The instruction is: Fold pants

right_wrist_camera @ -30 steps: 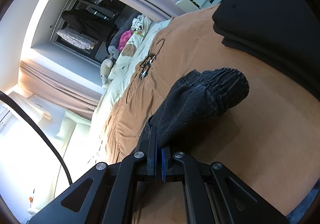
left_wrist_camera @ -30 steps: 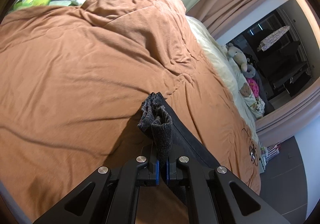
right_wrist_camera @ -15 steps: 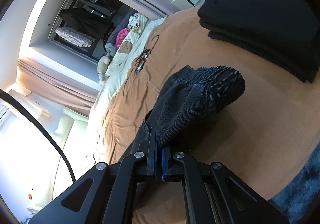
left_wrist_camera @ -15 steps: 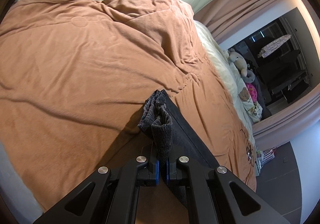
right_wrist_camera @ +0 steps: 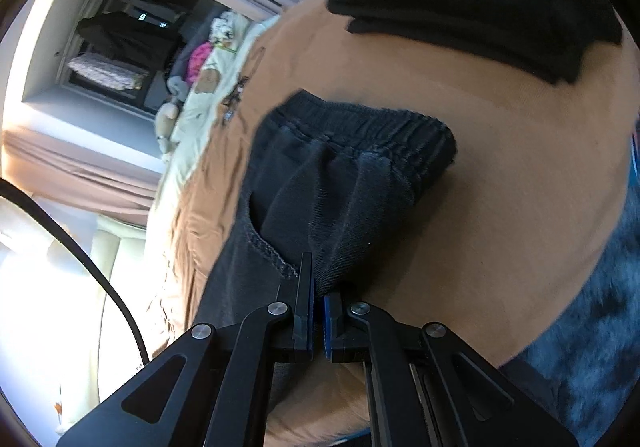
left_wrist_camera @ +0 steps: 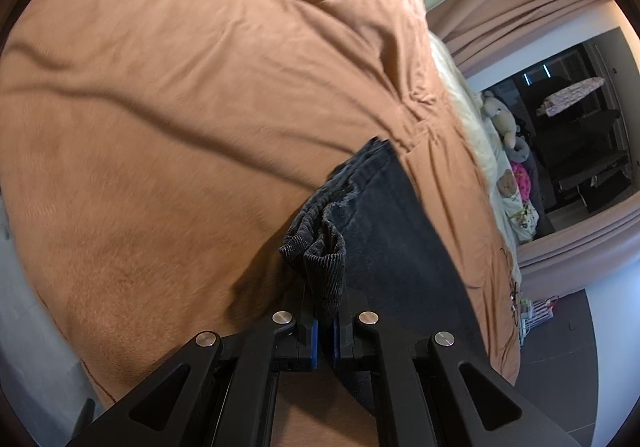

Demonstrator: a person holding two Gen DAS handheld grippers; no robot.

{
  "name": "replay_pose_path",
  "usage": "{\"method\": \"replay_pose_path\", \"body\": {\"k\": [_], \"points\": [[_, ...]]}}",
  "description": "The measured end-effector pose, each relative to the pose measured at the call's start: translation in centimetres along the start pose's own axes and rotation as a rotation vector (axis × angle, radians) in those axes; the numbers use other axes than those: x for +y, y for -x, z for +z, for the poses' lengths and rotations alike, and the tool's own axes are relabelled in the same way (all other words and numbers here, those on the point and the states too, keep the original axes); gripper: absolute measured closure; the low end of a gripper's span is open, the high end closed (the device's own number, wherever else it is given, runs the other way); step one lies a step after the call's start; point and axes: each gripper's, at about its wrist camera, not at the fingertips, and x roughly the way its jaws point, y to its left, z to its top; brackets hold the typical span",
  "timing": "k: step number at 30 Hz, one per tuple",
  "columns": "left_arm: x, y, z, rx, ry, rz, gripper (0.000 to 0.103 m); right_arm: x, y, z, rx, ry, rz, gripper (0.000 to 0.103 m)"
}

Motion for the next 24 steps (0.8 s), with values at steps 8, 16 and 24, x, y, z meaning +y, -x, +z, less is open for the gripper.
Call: {"method": "replay_pose_path", "body": {"k": [8, 16, 24], "points": [[1.0, 0.9, -0.4, 0.011, -0.010, 0.066, 0.078, 2.1, 3.2, 0.3, -0.028, 0.033, -0.081, 0.098], [0.3, 3.3, -0.2, -0.034, -0.074, 0.111, 0.045, 6.9, 6.6, -1.6, -0.109, 0.190, -0.172, 0.031], [-4.8, 3.8, -0.5, -0.015, -0.258, 0.186, 0.012, 13.1, 8.5, -4.8, -0.106, 0.375, -0.156, 0.017]]}}
